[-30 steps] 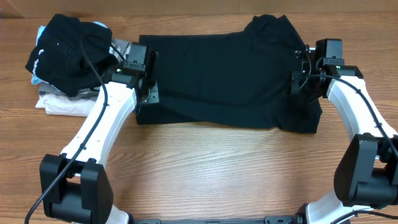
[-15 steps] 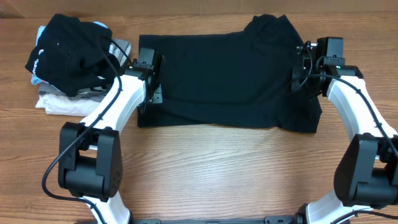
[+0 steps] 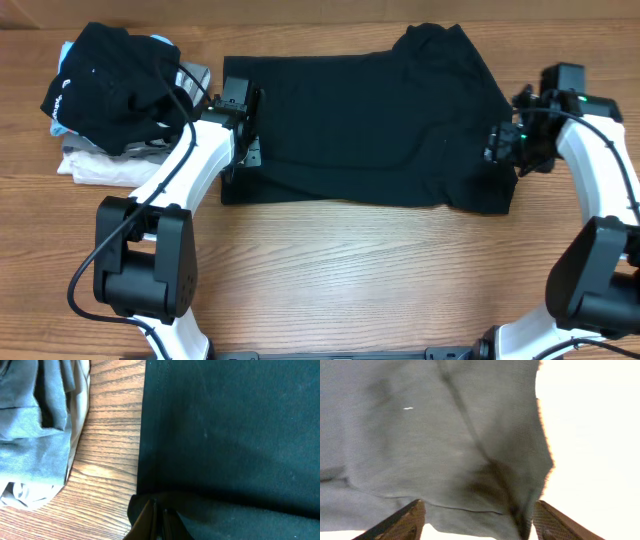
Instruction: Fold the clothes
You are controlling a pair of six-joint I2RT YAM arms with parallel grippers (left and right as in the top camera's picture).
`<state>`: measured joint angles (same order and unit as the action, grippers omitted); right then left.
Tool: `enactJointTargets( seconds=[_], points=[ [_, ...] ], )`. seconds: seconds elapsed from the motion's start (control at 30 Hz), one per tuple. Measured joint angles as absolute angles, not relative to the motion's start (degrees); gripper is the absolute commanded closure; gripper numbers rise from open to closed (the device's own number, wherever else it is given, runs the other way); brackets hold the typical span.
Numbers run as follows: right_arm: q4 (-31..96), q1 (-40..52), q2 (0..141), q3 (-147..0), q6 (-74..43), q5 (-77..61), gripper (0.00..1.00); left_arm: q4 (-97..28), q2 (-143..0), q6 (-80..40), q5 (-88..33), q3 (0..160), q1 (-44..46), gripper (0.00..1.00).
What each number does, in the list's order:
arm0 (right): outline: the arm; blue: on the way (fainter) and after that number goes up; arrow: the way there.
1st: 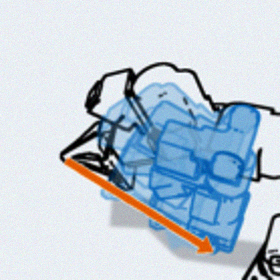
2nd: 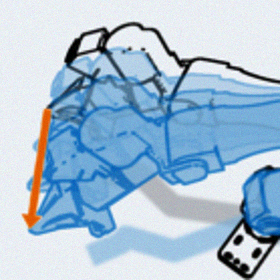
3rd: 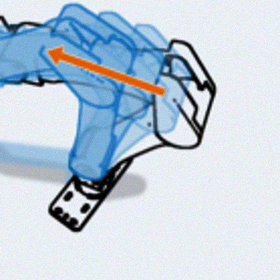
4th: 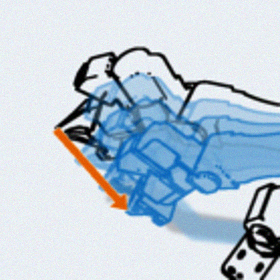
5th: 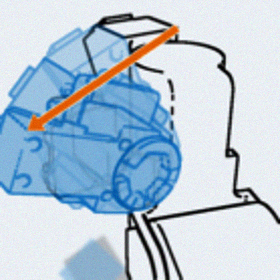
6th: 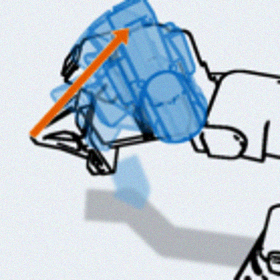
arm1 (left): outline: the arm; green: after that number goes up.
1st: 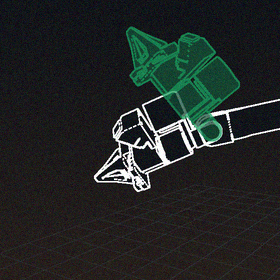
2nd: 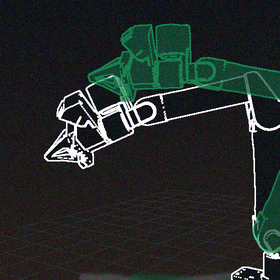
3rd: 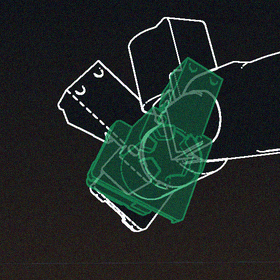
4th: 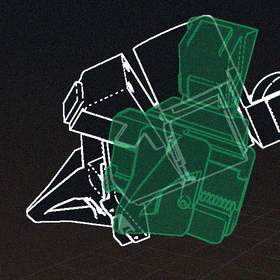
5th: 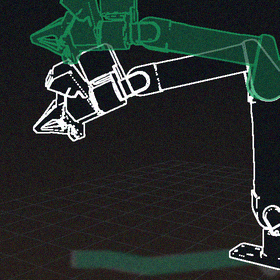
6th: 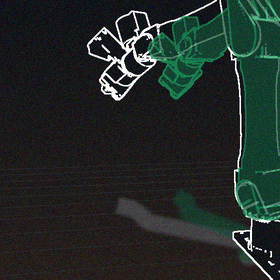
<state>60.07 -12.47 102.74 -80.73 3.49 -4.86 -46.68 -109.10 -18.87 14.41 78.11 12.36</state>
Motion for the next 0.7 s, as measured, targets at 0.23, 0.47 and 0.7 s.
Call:
enactJointTargets(
  seconds=[0.23,0.47,0.7],
  points=[
    [55.70,-15.27,102.74,-75.81,3.60,-4.93,0.46,-46.68,-109.10,-18.87,14.41,78.11,12.36,0.96],
    [50.04,-15.22,102.83,-69.58,4.78,-7.77,0.65,-46.70,-109.10,-18.87,14.41,78.11,12.36,0.96],
    [46.89,-15.20,102.83,-67.75,4.54,-9.85,0.70,-46.70,-109.10,-18.87,14.41,78.11,12.36,0.96]
  ],
)
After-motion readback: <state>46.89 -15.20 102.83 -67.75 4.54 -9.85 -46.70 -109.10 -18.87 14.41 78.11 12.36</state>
